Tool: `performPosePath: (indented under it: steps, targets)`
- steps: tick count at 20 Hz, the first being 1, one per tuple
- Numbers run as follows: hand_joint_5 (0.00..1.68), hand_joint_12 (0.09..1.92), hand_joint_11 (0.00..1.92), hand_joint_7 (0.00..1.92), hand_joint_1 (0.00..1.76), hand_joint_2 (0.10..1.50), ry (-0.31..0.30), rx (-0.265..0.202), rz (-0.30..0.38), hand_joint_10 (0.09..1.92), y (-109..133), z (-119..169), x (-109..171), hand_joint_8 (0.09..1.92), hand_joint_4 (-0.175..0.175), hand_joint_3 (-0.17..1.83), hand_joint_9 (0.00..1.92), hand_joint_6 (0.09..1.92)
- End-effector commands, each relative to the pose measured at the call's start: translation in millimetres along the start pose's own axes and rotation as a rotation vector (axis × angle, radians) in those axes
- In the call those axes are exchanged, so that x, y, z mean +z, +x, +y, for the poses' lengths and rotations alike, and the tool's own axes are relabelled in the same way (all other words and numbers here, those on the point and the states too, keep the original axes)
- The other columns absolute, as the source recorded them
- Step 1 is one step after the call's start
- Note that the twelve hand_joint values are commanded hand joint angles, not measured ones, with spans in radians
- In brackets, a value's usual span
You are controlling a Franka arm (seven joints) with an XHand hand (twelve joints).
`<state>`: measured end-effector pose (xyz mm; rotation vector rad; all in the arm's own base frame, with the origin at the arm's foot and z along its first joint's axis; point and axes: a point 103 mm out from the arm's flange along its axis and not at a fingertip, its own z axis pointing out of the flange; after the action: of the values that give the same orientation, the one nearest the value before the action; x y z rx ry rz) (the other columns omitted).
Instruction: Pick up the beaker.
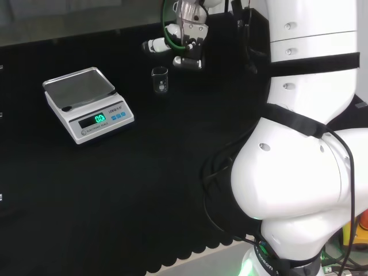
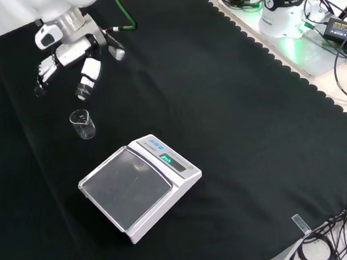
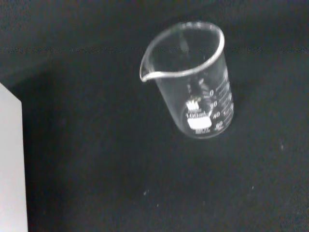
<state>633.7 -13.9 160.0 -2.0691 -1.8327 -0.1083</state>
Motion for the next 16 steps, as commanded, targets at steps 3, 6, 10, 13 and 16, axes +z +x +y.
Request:
performPosePath:
  steps: [3,6,10,13,16]
  targets:
    - [0.32,1.53,0.0,0.07,0.32,0.92,0.071,0.007,-0.001,0.84,3.7,12.0,37.9,0.8,-0.064,0.17,0.03,0.09]
    - [0.32,1.53,0.0,0.07,0.32,0.91,0.092,0.016,-0.007,0.84,2.5,15.0,48.5,0.8,-0.064,0.17,0.03,0.09]
    - [0.32,1.53,0.0,0.07,0.32,0.9,0.117,0.024,-0.01,0.84,-1.5,17.1,59.5,0.8,-0.065,0.16,0.03,0.09]
    - [0.32,1.53,0.0,0.06,0.33,0.89,0.131,0.027,-0.009,0.84,-4.5,17.7,66.1,0.8,-0.066,0.15,0.02,0.09]
    - [0.31,1.53,0.0,0.06,0.34,0.88,0.14,0.025,0.003,0.84,-7.9,17.7,70.7,0.81,-0.066,0.15,0.02,0.09]
